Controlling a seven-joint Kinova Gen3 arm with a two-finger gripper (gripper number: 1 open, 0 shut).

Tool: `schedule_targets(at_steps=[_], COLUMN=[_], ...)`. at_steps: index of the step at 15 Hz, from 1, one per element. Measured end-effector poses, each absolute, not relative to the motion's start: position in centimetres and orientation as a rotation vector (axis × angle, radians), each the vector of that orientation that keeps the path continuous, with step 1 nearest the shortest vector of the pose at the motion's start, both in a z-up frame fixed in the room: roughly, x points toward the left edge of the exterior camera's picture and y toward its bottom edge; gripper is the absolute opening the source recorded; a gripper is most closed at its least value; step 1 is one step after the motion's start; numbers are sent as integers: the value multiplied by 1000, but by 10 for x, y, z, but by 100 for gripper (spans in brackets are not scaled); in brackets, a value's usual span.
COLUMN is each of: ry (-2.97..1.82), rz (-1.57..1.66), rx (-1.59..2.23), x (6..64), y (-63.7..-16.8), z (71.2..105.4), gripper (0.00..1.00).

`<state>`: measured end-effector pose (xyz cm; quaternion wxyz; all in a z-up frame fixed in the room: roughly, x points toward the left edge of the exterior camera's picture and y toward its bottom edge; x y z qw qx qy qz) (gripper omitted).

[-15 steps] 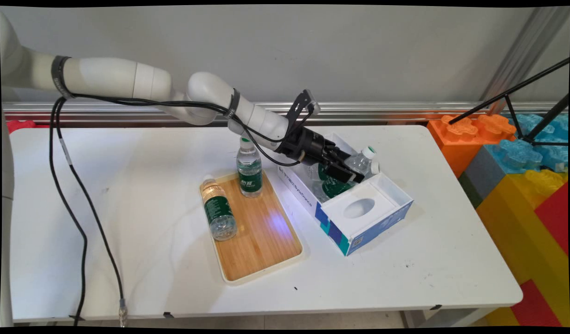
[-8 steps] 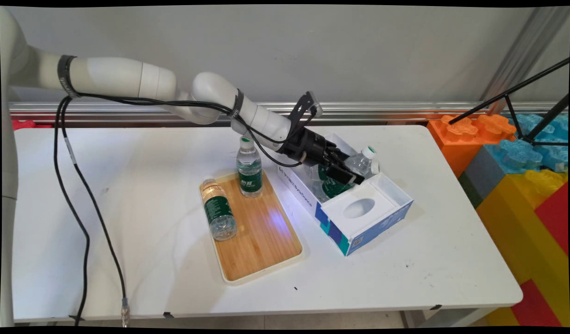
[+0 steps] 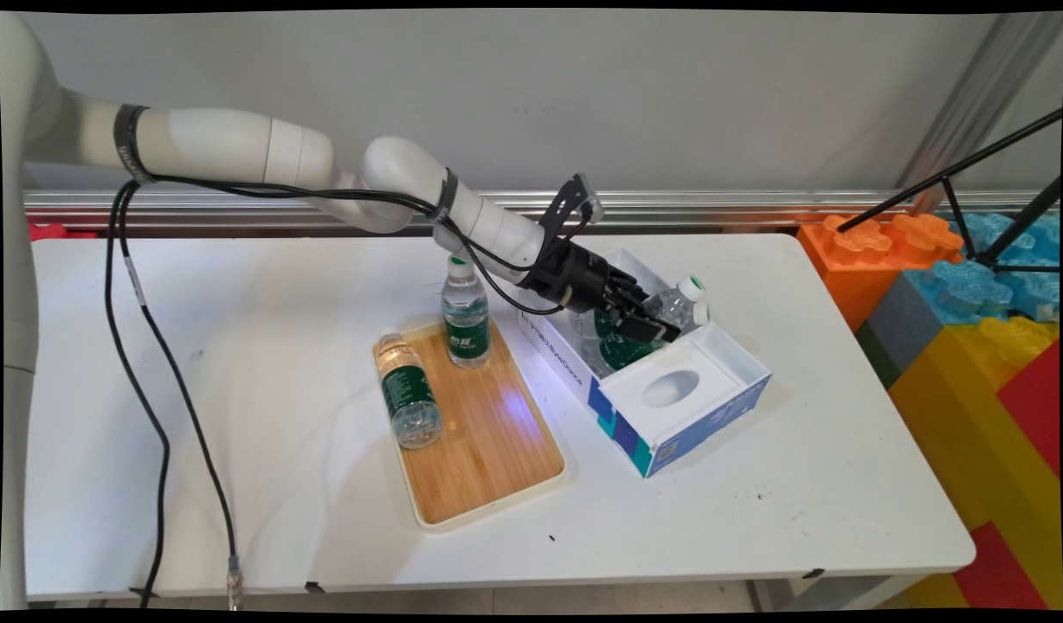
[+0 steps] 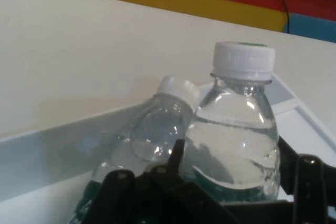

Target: Place the picked object on the tray

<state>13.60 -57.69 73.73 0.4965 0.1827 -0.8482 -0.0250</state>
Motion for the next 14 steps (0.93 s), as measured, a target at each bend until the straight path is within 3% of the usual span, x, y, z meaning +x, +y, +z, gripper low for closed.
schedule_targets(at_steps=[14], ry=[-2030], rz=[-50], rx=[450], x=[135], y=[-580], z=[751], gripper=[0])
